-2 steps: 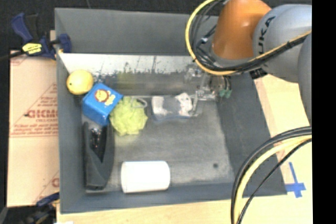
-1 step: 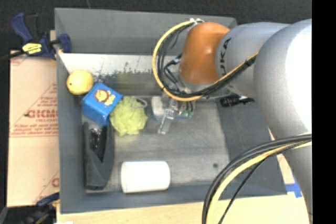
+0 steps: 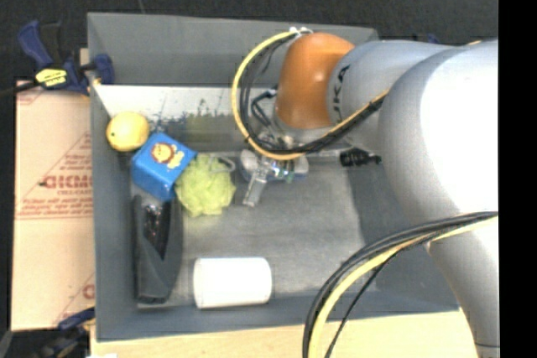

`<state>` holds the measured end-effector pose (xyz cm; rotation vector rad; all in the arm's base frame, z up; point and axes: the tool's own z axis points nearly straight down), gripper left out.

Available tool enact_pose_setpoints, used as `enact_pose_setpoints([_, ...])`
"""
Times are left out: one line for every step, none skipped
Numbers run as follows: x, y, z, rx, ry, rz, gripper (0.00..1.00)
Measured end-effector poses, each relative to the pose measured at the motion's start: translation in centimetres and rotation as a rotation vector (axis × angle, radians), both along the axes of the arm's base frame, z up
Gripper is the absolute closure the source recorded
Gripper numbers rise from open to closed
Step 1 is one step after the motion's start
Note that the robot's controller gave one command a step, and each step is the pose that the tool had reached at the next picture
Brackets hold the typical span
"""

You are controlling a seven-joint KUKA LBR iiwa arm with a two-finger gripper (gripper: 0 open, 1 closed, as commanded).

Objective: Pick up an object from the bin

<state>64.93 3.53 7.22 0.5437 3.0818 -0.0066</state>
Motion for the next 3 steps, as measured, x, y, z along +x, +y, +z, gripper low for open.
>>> enact_pose_setpoints([-1.2,-0.3,0.3,0.008,-0.022,-0.154,1.00])
enact_pose_setpoints([-1.2,-0.3,0.3,0.008,-0.022,-0.153,1.00])
enact_pose_setpoints([-1.5,-0.4,2.1,0.007,-0.011,-0.152,1.00])
